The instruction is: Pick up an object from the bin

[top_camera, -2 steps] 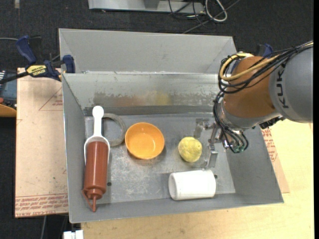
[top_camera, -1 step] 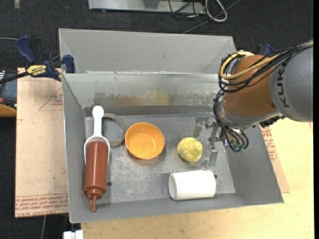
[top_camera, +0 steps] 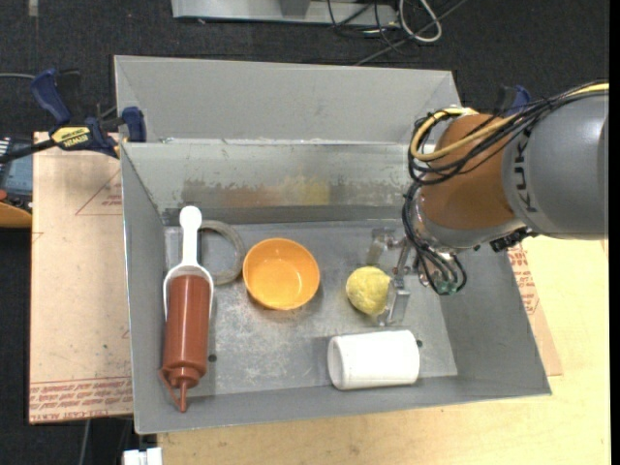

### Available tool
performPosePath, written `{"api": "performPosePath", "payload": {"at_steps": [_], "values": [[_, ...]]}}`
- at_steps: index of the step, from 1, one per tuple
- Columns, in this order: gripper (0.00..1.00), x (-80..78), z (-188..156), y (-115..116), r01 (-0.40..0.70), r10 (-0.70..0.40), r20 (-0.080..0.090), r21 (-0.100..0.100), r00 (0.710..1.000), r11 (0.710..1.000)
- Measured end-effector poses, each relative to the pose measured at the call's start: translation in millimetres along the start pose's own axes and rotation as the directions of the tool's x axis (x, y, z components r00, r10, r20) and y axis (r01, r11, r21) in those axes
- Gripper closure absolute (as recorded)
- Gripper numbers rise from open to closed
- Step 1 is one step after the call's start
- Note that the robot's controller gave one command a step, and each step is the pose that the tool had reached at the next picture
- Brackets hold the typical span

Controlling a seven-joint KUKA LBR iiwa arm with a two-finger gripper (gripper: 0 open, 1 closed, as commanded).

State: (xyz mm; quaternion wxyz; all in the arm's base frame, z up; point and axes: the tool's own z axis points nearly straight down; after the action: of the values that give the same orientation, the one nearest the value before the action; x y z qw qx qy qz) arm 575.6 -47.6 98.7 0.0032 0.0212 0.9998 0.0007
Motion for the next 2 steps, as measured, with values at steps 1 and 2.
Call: {"api": "performPosePath", "payload": {"at_steps": [1, 2], "values": [[0.00, -8.0, -21, 5, -0.026, 0.026, 0.006, 0.000, 1.000, 1.000], [0.00, -4.7, 0, 8, 0.038, -0.038, -0.003, -0.001, 0.999, 0.999]]}}
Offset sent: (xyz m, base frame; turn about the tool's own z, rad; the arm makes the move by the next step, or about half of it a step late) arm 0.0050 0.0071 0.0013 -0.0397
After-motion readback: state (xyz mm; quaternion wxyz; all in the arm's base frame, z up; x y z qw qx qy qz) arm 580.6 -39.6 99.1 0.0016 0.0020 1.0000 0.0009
